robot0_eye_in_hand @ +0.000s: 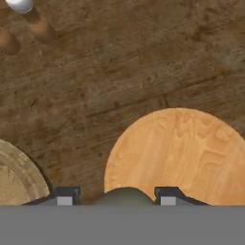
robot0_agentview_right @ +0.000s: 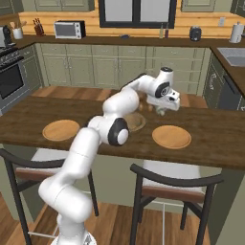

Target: Pick the chicken drumstick and mushroom from their plates and place them in the bowl. Then put the bowl in the fridge.

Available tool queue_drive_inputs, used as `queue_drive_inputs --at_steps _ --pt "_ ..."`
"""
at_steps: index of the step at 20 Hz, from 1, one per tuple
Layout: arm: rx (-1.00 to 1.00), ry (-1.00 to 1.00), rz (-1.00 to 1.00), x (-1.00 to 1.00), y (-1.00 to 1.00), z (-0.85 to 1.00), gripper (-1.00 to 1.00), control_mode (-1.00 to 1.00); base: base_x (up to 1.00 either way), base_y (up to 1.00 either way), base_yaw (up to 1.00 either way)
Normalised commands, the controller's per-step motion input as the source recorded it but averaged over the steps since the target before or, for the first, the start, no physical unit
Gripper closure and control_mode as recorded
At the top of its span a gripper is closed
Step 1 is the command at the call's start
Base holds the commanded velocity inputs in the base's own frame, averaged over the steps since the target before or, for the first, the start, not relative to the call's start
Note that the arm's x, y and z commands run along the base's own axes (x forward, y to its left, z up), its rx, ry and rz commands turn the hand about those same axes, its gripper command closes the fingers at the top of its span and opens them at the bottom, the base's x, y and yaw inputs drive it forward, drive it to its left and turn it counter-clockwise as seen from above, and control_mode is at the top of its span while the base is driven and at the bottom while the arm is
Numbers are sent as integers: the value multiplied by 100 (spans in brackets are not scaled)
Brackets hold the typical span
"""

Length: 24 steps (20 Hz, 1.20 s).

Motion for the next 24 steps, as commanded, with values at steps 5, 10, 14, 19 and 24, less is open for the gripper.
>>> queue_drive_inputs --at_steps 5,10,14,19,24 --pt "-6 -17 -18 12 100 -17 100 -100 0 0 0" --pt "-3 -10 -21 22 100 -49 -100 -100 0 0 0" --pt "-4 -2 -8 21 83 -33 -100 -100 0 0 0" --pt "1 1 -8 6 4 0 -100 -100 0 0 0" --pt "9 9 -16 -10 -7 8 -100 -100 0 0 0"
